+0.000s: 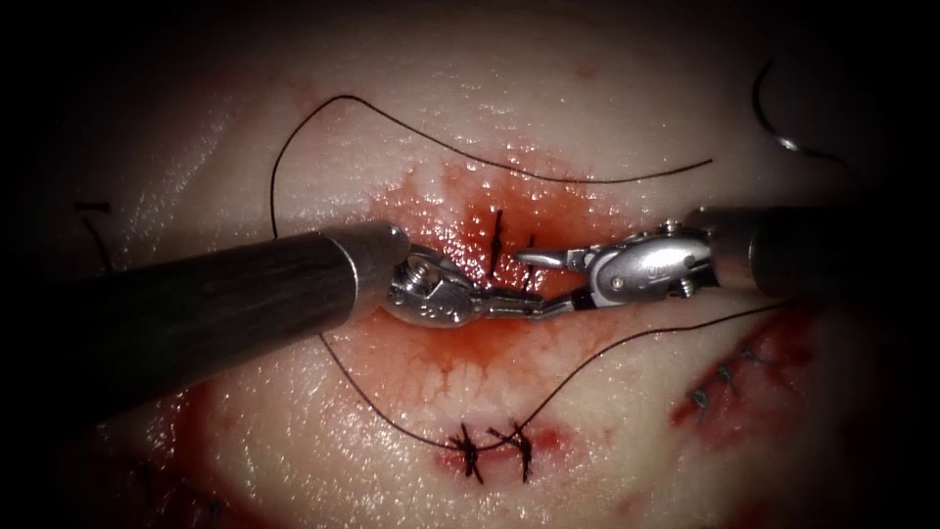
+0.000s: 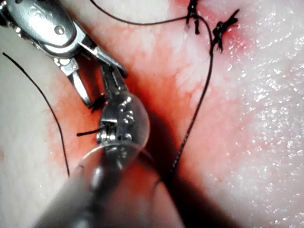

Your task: Wound Closure

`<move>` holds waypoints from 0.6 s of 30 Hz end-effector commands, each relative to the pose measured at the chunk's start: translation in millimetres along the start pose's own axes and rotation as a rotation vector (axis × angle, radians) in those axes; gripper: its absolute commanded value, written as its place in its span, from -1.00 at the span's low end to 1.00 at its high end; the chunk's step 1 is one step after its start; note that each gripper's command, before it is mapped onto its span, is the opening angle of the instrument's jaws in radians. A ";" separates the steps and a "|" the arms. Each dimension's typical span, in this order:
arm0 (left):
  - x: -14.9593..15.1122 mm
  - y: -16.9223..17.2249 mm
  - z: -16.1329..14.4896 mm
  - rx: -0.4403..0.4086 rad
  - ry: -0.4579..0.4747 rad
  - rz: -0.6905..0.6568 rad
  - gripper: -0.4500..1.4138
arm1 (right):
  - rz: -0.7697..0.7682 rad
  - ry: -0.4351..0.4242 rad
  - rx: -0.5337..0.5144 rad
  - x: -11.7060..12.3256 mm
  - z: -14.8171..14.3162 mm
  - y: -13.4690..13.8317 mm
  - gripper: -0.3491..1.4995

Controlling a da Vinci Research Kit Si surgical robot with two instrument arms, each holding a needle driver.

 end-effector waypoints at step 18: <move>-0.5 -0.3 1.1 -0.003 0.010 -0.033 -0.59 | -0.016 0.014 -0.001 -1.2 3.7 -1.1 0.78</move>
